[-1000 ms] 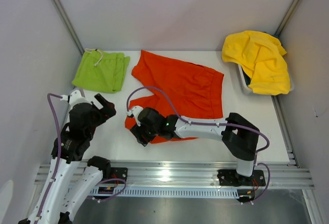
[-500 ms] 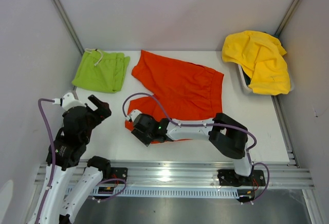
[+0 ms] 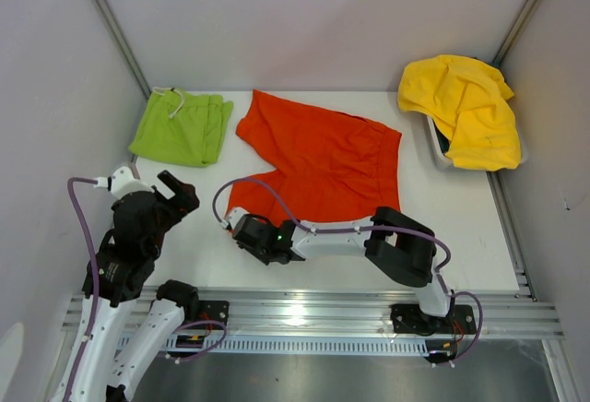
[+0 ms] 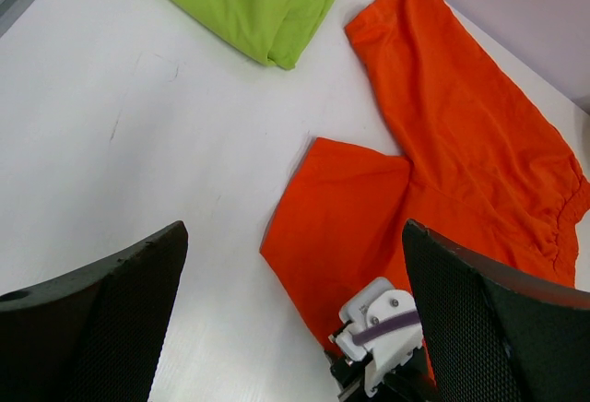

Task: Fold and stack the shorts
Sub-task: Flatten the shorts out

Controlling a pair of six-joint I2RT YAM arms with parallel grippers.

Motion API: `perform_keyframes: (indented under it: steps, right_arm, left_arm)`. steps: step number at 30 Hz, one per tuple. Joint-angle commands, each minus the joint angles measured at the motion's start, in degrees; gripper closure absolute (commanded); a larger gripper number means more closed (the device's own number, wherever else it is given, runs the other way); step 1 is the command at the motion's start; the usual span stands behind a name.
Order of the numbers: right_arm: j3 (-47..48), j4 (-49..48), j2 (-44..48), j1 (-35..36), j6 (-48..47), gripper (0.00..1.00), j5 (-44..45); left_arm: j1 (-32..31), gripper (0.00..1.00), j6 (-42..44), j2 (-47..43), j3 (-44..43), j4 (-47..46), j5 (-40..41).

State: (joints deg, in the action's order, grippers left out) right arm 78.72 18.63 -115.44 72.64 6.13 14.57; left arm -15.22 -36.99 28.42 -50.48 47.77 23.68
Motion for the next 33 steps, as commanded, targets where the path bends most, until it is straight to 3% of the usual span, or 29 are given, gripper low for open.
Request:
perform_keyframes:
  steps: [1, 3, 5, 9, 13, 18, 22, 26, 33]
  right_arm:
    - [3.3, 2.3, -2.8, 0.2, -0.2, 0.73, 2.3]
    - [4.4, 3.0, -3.6, 0.0, 0.1, 0.93, 1.9]
    - [4.3, 3.1, -3.3, -0.8, 0.2, 1.00, -0.2]
    - [1.6, 0.3, 1.9, -3.8, 1.3, 1.00, -9.9]
    - [0.7, -1.9, 7.0, -10.6, 4.6, 1.00, -27.0]
    - [0.4, -6.8, 5.3, -20.9, 10.0, 1.00, -44.2]
    - [-0.6, -17.0, 1.5, -29.9, 18.2, 1.00, -55.2]
    - [0.6, -23.5, -4.9, -34.8, 26.6, 1.00, -58.8]
    - [3.4, -21.8, -7.5, -39.3, 30.3, 1.00, -53.9]
  left_arm:
    - [0.5, 0.01, 1.6, -0.1, -1.6, -0.6, -0.2]
    - [0.5, 0.01, 1.7, 0.1, -1.6, -0.7, -0.3]
    - [0.5, 0.01, 1.9, 0.2, -1.6, -0.8, -0.5]
    - [0.5, 0.01, 2.3, 0.2, -1.3, -1.3, -0.8]
    - [0.5, 0.01, 2.2, 0.4, 0.2, -2.5, -2.0]
    - [0.5, 0.01, 1.6, 1.2, 3.6, -5.3, -4.6]
    - [0.5, 0.01, 1.7, 2.2, 5.1, -6.6, -6.1]
    - [0.5, 0.01, 1.7, 3.0, 5.3, -7.2, -6.9]
    - [0.5, 0.01, 1.6, 3.9, 7.9, -10.4, -10.5]
